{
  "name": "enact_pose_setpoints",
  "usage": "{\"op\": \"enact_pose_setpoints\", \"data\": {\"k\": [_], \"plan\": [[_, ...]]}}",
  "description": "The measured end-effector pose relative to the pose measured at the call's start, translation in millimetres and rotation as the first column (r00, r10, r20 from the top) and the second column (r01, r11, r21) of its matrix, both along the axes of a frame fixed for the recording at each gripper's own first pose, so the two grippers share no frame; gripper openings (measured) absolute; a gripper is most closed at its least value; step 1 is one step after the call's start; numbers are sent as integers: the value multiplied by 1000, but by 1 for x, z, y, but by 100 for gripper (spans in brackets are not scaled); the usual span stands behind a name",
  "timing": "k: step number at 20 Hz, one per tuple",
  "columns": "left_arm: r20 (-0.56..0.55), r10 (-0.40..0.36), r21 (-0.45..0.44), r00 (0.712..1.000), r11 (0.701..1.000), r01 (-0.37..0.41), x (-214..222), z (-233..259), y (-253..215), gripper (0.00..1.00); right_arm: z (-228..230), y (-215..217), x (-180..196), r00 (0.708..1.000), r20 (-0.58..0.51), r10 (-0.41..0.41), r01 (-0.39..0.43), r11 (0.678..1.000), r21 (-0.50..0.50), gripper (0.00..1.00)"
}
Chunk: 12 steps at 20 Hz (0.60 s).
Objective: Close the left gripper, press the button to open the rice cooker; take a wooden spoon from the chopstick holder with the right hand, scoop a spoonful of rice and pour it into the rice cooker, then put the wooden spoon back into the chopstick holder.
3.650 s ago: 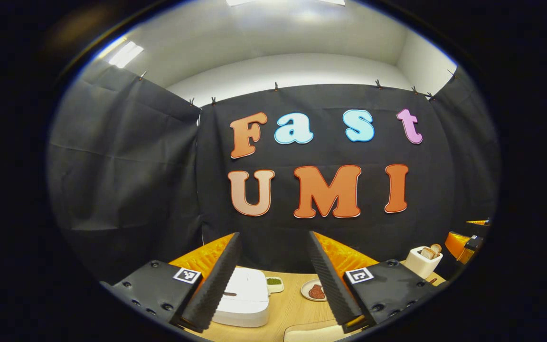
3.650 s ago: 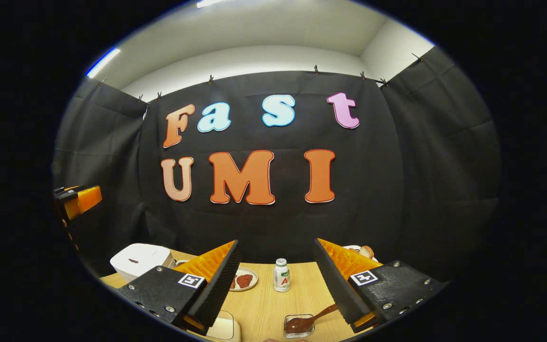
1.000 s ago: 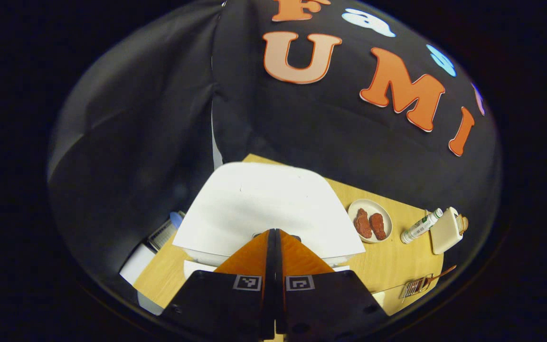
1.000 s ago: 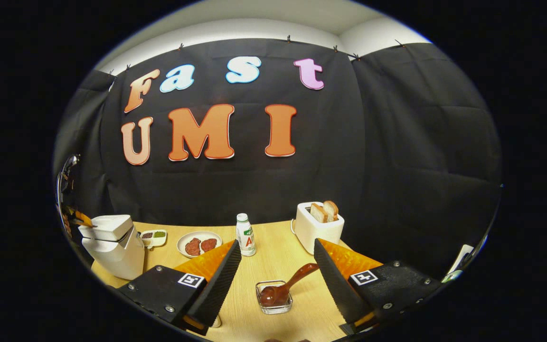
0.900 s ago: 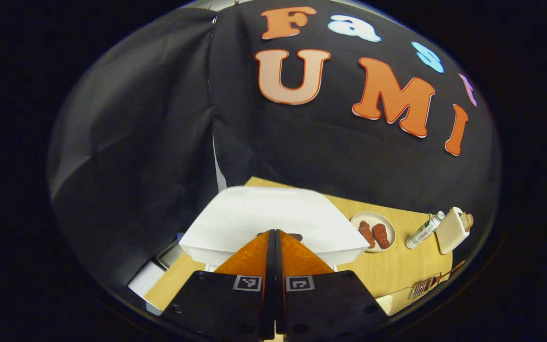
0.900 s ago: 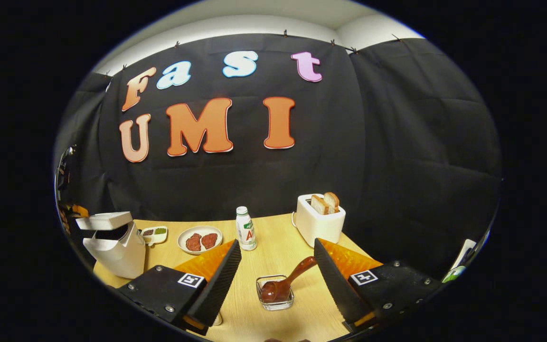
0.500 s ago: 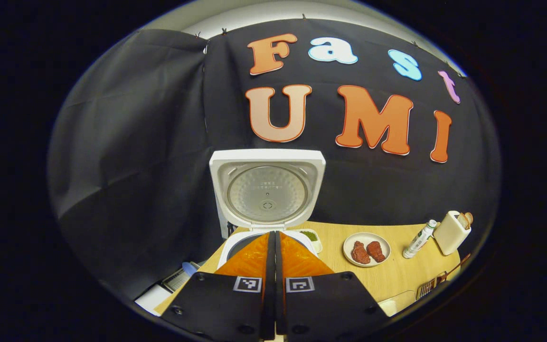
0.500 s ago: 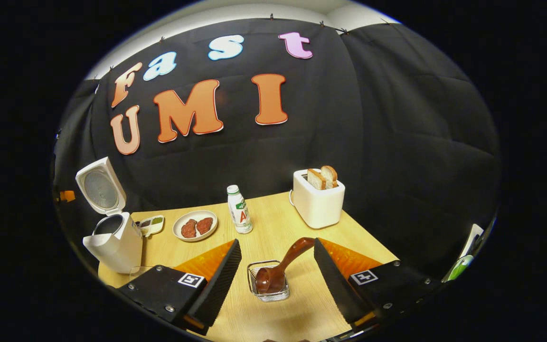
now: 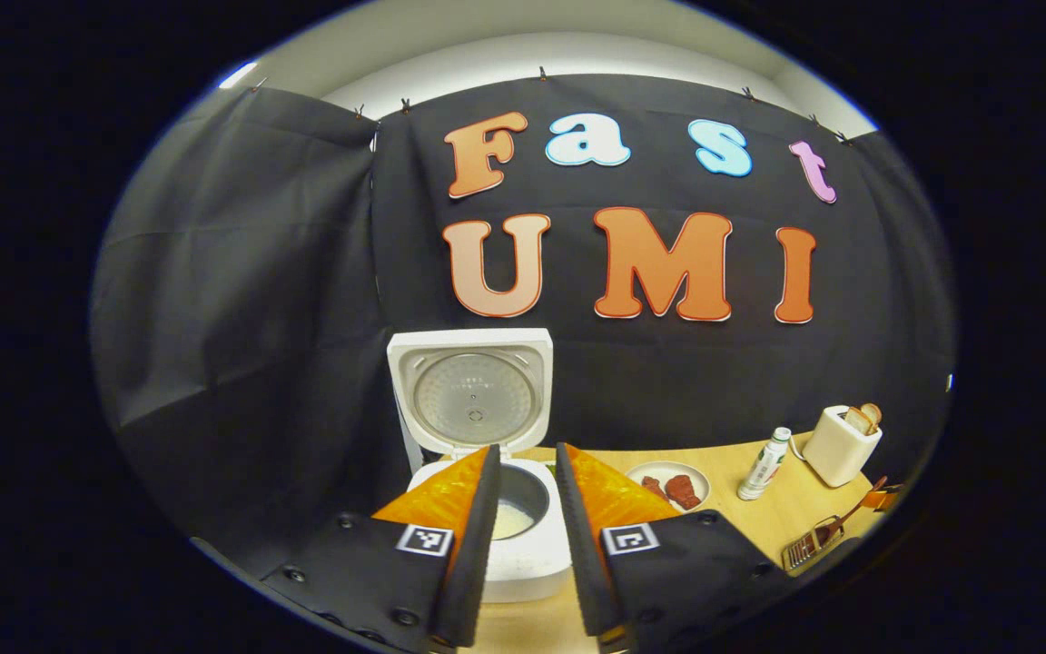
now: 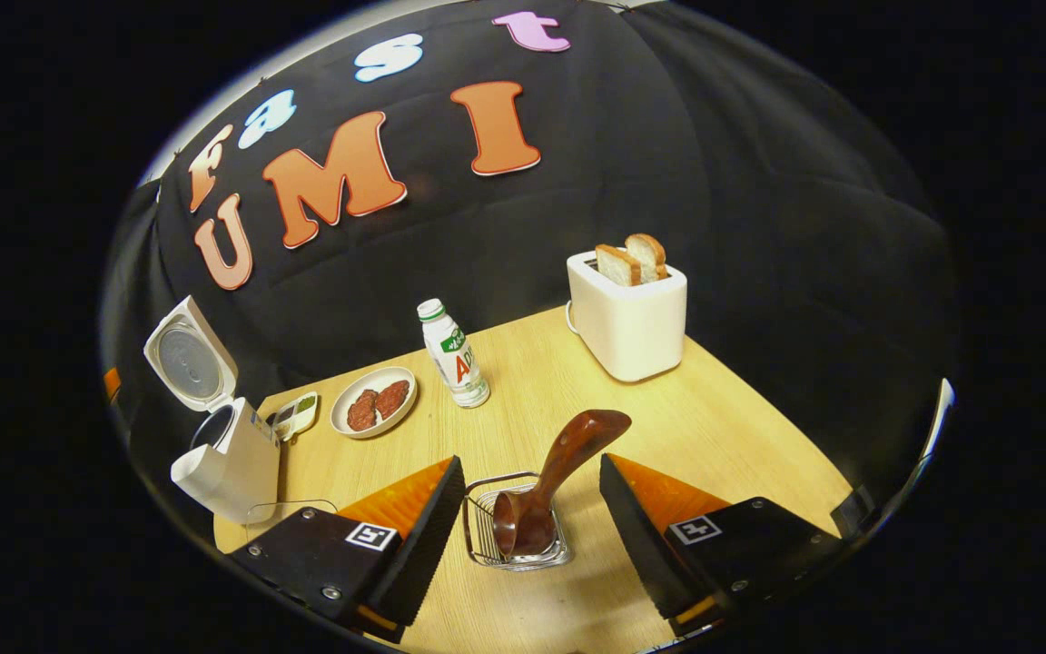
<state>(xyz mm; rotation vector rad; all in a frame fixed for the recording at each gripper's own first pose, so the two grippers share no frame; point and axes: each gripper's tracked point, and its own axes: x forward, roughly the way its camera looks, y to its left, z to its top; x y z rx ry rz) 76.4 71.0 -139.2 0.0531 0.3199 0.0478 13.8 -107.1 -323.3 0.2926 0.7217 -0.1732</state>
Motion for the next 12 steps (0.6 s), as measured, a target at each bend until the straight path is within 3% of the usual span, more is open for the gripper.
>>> {"op": "enact_pose_setpoints", "data": {"k": [1, 3, 4, 5, 6, 7, 10, 12], "plan": [[-2, 15, 0, 1000, 1000, -15, -5, -1, -2, 54, -5, 0, 4, 1000, -6, 0, 0, 1000, 14, 91], [-14, 29, -18, 999, 999, -29, -18, -4, -11, 54, -11, -3, 11, 1000, 0, 8, -8, 1000, 29, 85], [-24, 33, -25, 999, 999, -34, -25, -5, -15, 65, -11, -3, 12, 1000, 3, 16, -16, 999, 37, 83], [-26, 50, -26, 998, 998, -51, -31, -6, -15, 65, -13, -2, 15, 1000, 3, 27, -27, 999, 47, 80], [-29, 63, -26, 998, 998, -64, -34, -6, -17, 65, -15, -1, 16, 999, 3, 41, -41, 998, 55, 70], [-32, 76, -22, 997, 997, -76, -42, -6, -20, 66, -17, -1, 17, 999, 3, 55, -55, 997, 60, 72], [-37, 111, 6, 993, 994, -111, -61, -8, -28, 67, -20, -5, 19, 997, 28, 71, -73, 995, 66, 60], [-53, 122, 11, 991, 993, -122, -74, -11, -39, 66, -29, -3, 20, 996, 7, 86, -86, 991, 104, 45]]}}
